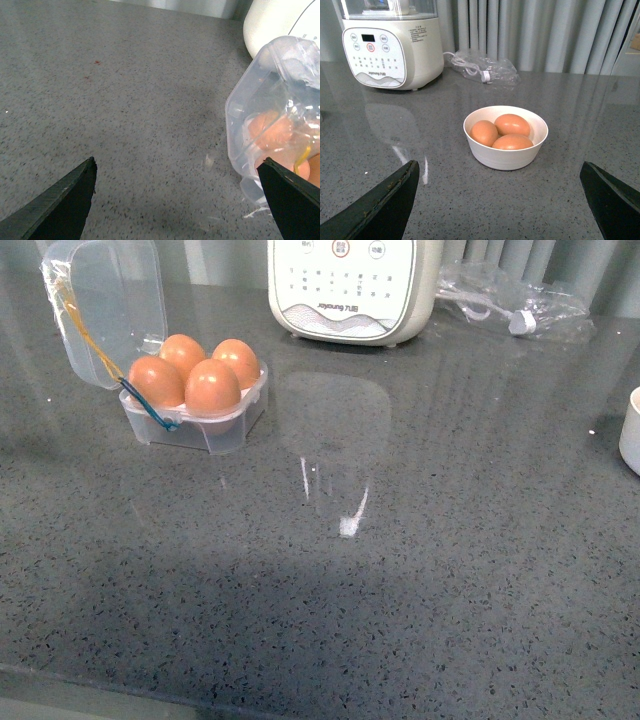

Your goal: Put egg into box

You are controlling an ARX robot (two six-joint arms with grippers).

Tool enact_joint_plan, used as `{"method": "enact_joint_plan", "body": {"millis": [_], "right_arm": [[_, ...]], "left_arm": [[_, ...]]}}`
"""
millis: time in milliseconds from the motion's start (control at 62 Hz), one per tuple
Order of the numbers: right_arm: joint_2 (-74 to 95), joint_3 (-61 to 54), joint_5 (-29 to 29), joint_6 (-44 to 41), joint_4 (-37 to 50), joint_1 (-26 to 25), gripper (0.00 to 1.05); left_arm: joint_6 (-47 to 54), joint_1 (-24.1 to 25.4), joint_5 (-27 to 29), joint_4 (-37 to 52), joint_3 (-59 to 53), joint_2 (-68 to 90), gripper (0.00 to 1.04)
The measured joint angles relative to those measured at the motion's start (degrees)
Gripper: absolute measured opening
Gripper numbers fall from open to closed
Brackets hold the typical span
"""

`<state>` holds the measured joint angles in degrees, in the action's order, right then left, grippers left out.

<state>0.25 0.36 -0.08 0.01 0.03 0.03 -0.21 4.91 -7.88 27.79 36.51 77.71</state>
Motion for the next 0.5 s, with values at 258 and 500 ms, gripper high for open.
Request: {"method": "enact_joint_plan", "body": {"millis": [258, 500], "right_arm": [[0.0, 0.0, 0.0, 0.0, 0.0, 0.0, 0.97], [0.0, 0.0, 0.0, 0.0, 0.0, 0.0, 0.97]], "left_arm": [[1.99, -3.1, 1.97, 0.83, 5.66, 5.31, 0.98], [2.05, -6.4, 4.11, 1.95, 6.34, 7.06, 0.98]]}}
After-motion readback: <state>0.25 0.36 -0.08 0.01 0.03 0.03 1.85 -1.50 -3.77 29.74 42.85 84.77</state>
